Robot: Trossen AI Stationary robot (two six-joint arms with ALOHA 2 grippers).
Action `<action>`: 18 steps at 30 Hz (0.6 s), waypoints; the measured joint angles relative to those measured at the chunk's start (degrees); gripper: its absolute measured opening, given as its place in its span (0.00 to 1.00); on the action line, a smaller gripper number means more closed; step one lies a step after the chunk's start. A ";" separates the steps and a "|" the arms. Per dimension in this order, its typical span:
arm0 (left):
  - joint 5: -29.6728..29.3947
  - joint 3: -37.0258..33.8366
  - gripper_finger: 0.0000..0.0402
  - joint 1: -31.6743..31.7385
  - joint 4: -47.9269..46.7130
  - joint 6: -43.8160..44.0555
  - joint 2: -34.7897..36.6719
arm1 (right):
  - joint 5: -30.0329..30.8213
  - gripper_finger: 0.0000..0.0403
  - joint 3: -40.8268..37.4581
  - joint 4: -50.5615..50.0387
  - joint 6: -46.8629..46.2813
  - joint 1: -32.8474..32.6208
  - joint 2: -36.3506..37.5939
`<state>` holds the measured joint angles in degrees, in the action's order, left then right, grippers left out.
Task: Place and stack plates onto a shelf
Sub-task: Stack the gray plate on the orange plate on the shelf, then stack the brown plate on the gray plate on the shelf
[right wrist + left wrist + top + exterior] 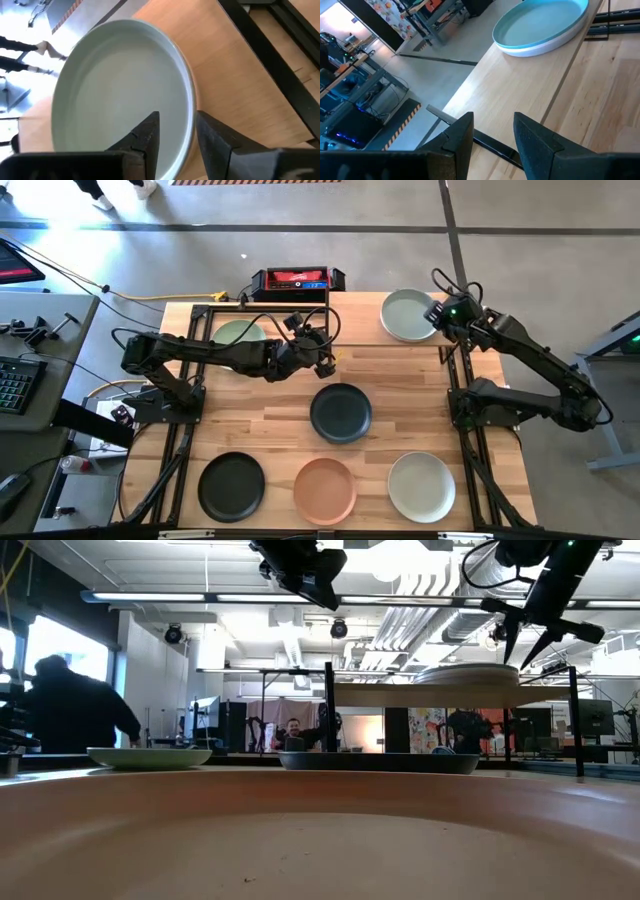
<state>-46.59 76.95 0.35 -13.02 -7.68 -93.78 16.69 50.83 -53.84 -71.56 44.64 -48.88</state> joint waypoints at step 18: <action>0.00 0.00 0.32 -0.01 0.00 0.00 0.00 | -35.36 0.26 0.00 6.63 24.81 -0.04 5.42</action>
<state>-46.59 76.95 0.34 -13.02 -7.68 -93.78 -18.66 50.83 -47.22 -46.75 44.60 -43.46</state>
